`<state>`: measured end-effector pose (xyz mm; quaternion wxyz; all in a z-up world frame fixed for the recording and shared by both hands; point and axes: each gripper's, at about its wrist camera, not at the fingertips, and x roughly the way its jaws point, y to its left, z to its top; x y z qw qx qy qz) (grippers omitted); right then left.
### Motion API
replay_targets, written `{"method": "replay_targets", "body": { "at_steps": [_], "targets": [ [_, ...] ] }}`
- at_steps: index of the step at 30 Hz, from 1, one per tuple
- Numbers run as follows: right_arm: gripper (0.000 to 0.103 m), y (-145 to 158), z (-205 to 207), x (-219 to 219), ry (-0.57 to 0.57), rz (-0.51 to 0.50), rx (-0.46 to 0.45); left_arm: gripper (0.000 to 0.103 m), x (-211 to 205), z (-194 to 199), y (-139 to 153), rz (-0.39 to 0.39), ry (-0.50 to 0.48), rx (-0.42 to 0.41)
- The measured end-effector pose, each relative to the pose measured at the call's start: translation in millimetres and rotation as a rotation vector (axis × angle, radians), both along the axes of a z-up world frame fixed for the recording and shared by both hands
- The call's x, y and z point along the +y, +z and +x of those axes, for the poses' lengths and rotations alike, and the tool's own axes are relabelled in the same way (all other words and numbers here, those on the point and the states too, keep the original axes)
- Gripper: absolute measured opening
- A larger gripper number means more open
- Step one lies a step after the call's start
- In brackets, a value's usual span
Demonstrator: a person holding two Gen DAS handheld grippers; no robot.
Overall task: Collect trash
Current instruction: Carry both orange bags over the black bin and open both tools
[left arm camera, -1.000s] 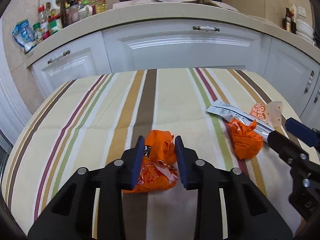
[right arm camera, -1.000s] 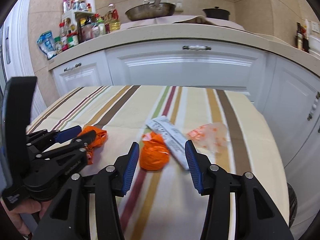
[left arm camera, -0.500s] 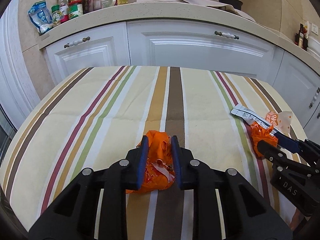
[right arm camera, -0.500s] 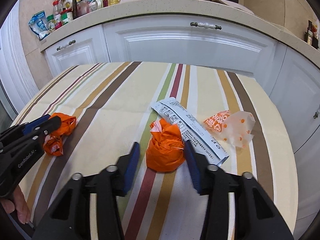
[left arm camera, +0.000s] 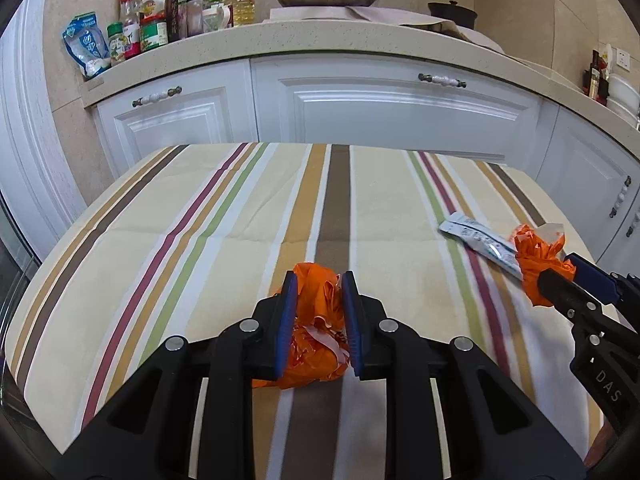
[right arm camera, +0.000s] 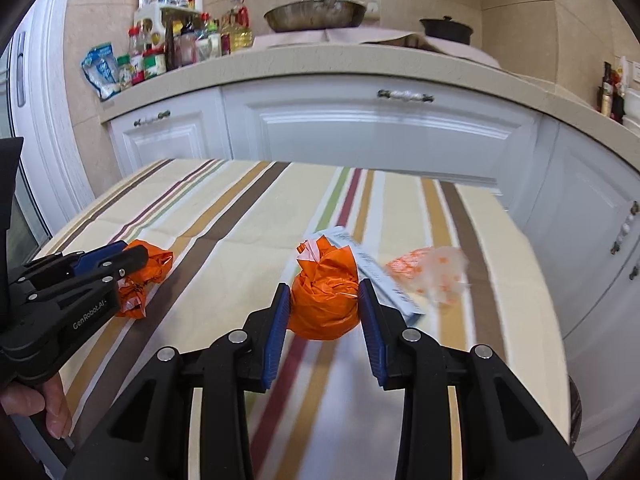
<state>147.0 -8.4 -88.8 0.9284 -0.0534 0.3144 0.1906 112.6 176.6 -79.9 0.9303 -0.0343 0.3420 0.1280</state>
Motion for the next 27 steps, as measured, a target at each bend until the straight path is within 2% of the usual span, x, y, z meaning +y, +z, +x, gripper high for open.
{"method": "replay_targets", "body": {
  "at_steps": [10, 17, 27],
  "targets": [
    [0.036, 15.0, -26.4, -81.2, -0.142, 0.026, -0.054, 0.022, -67.9, -14.1, 22.6, 0.001, -0.106, -0.051],
    [0.036, 16.6, -47.3, -155.4, -0.295, 0.025, -0.075, 0.021, -147.8, -16.8, 30.6, -0.014, -0.252, -0.079],
    [0.036, 0.4, -71.1, -259.5, -0.511, 0.037, -0.059, 0.021, -266.3, -9.4, 21.9, -0.021, -0.468, -0.078]
  ]
}}
